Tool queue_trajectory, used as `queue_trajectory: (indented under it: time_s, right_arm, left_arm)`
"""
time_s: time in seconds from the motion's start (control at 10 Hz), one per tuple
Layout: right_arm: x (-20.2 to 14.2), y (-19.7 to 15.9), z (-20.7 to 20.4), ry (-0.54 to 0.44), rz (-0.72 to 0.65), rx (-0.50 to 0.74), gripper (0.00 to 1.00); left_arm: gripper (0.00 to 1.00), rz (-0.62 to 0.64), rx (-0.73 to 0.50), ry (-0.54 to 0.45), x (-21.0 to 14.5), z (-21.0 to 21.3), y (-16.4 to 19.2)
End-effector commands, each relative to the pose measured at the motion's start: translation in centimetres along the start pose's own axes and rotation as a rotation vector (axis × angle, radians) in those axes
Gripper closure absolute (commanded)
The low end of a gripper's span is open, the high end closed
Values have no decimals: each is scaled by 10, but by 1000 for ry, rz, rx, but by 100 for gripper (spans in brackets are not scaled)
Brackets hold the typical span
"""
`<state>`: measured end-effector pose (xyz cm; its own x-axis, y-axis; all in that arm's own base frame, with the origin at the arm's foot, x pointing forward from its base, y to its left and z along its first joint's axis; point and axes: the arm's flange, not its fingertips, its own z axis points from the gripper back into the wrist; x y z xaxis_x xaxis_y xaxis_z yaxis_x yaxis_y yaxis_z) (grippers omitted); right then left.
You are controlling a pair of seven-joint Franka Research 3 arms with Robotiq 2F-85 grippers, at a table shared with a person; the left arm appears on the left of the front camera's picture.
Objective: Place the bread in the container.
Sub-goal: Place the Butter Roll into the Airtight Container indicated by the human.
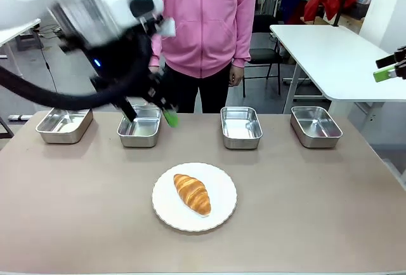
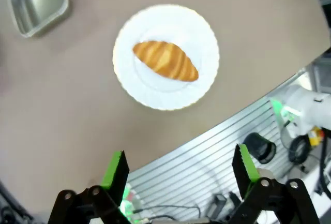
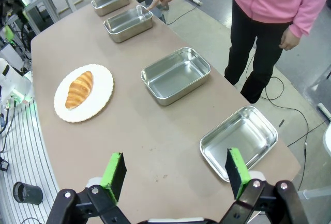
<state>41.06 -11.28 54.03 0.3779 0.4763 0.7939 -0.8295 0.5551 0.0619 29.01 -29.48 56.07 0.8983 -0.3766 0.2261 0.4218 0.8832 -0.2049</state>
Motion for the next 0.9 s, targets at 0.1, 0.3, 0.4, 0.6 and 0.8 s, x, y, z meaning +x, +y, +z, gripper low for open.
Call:
queue_trajectory:
  time_s: [0.1,0.3,0.4,0.6,0.8]
  right_arm:
    - [1,0,1,-9,4,3,0]
    - [1,0,1,-9,4,3,0]
    - [1,0,1,-9,4,3,0]
    - [1,0,1,-9,4,3,0]
    - [1,0,1,-9,4,3,0]
  left_arm:
    - [0,0,0,0,0,0,0]
    - [0,0,0,0,0,0,0]
    - [0,0,0,0,0,0,0]
    - [0,40,-26,48,6,-34,-15]
    - [0,208,39,48,15,-77,-39]
